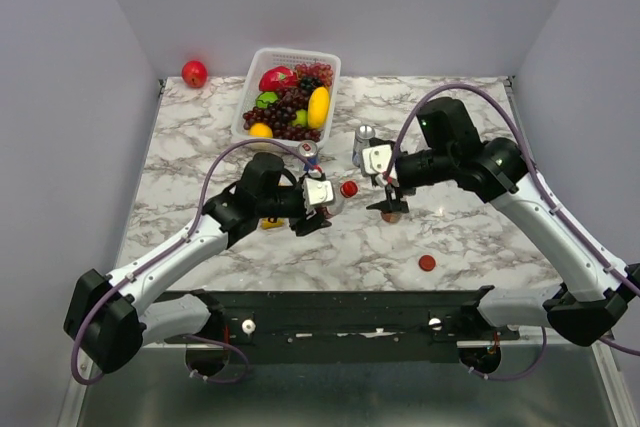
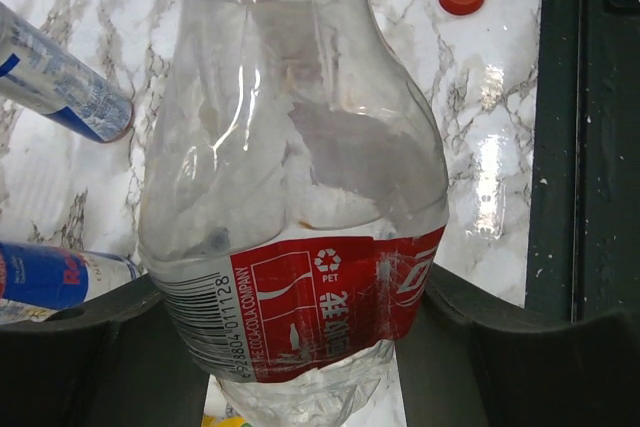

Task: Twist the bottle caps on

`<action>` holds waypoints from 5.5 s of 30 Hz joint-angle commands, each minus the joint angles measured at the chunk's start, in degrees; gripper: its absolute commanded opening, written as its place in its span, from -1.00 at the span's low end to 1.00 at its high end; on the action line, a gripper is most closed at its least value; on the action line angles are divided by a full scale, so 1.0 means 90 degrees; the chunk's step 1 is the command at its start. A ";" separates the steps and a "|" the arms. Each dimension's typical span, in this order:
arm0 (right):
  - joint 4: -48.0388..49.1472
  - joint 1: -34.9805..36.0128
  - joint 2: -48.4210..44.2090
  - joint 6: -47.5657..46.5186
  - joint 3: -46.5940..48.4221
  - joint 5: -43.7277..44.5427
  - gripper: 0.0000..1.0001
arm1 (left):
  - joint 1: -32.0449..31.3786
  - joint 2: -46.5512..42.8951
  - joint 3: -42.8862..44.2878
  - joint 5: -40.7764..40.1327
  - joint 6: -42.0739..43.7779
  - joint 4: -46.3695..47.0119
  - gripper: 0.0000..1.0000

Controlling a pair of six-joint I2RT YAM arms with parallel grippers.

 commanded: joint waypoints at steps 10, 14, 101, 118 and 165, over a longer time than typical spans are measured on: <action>-0.0914 0.0256 0.0075 -0.3758 -0.0070 -0.0690 0.46 | 0.0030 0.0225 0.0526 0.0437 0.0826 -0.0769 -1.00; -0.1003 0.0266 0.0261 -0.3856 0.0125 -0.0748 0.34 | 0.0020 0.0254 0.0555 0.0407 0.0933 -0.0838 -1.00; 0.0237 0.0051 -0.0110 -0.3436 -0.0910 -0.0514 0.07 | 0.0372 0.1201 0.2225 0.0837 0.2604 -0.3113 -1.00; 0.0911 0.0032 0.1509 0.2207 0.0895 0.0207 -0.83 | 0.0119 -0.0047 0.0528 -0.2684 0.0496 0.1481 -1.00; 0.0677 -0.0203 -0.0559 -0.4130 -0.1574 -0.1110 0.20 | -0.0077 0.0713 0.1747 -0.0188 0.3034 -0.2860 -1.00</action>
